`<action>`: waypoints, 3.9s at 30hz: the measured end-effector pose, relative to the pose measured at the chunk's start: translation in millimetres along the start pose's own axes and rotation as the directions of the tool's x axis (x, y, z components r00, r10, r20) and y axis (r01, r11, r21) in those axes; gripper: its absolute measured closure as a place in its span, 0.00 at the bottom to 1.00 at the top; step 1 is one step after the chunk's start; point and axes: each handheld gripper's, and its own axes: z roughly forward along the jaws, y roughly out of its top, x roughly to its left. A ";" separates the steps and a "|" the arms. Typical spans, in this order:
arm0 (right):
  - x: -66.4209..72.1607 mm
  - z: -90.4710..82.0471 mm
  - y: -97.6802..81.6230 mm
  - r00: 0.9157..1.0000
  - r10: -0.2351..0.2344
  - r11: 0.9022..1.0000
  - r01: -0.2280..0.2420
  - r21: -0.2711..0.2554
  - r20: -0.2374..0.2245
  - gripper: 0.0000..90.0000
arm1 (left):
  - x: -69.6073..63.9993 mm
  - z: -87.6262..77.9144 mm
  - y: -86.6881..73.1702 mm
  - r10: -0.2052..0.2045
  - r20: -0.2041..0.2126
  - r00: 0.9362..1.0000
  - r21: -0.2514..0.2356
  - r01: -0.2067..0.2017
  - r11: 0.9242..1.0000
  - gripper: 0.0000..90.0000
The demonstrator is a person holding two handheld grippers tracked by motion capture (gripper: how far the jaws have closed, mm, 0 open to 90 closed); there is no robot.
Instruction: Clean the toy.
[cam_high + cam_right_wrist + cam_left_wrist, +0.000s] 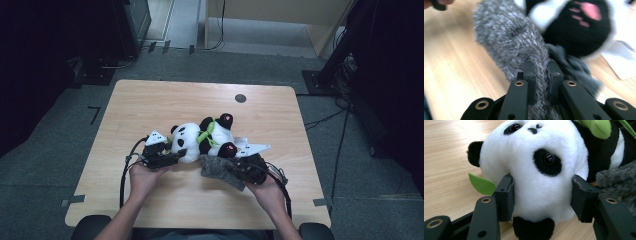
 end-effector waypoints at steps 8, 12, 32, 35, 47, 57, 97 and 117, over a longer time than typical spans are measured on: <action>21.4 20.1 12.5 0.996 -0.067 0.997 0.068 0.019 -0.065 0.91 | 0.1 0.0 0.8 -0.007 0.001 1.000 0.001 0.007 1.000 0.49; 28.8 32.6 20.4 0.992 -0.093 0.994 0.097 0.042 -0.090 0.91 | -0.7 0.1 0.7 -0.007 -0.003 1.000 -0.001 0.007 1.000 0.49; 38.3 83.8 57.0 0.979 -0.169 0.981 0.178 0.073 -0.118 0.91 | -3.6 -1.6 -1.7 -0.003 -0.017 1.000 -0.005 0.003 1.000 0.49; 29.4 77.8 52.6 0.985 -0.144 0.987 0.150 0.062 -0.091 0.91 | -3.1 -1.5 -1.8 -0.002 -0.015 1.000 -0.006 0.001 1.000 0.49; 14.1 49.4 36.6 0.991 -0.122 0.991 0.124 0.039 -0.046 0.91 | -0.8 -1.6 -0.3 -0.004 -0.005 1.000 -0.003 0.004 1.000 0.49; -14.2 13.7 20.0 1.000 -0.015 1.000 0.015 -0.014 -0.026 0.91 | 2.4 -1.2 2.7 -0.008 0.009 1.000 0.010 0.008 1.000 0.50; -121.3 -18.8 -1.7 0.963 0.245 0.966 -0.233 -0.111 0.111 0.90 | -0.4 -2.5 -1.1 0.016 0.004 1.000 0.005 -0.016 1.000 0.50; -180.1 -10.3 1.3 0.915 0.335 0.936 -0.295 -0.194 0.226 0.90 | 0.1 -2.3 -1.9 0.017 0.002 1.000 -0.005 -0.017 1.000 0.49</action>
